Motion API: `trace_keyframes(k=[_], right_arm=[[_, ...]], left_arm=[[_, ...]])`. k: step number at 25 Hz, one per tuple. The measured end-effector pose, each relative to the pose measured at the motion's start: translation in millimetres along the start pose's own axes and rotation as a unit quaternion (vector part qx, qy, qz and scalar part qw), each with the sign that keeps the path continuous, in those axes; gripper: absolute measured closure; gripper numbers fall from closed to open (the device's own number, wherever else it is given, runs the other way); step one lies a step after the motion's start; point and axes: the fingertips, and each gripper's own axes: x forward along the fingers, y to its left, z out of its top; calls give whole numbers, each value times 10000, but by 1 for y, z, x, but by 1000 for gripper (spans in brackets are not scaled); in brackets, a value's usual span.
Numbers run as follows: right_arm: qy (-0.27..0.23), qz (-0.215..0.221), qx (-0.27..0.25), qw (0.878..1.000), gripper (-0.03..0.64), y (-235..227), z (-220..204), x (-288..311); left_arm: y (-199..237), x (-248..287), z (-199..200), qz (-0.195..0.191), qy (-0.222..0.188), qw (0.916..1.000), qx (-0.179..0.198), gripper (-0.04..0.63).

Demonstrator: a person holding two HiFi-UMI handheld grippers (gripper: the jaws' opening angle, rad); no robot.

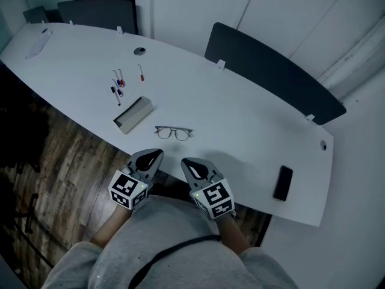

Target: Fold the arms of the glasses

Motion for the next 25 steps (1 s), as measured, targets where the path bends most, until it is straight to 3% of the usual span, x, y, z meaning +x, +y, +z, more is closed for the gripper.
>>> trace_keyframes(k=[8, 17, 25], right_arm=[[39, -63, 51, 10000, 597, 12, 1, -5], [186, -234, 168, 9994, 597, 40, 1, -2], [98, -254, 109, 9996, 597, 67, 5, -6]], left_arm=[[-11, -9, 5, -206, -42, 9998, 1, 580], [-8, -39, -4, -257, 24, 9994, -214, 580], [-10, -63, -3, -247, -98, 9995, -183, 580]])
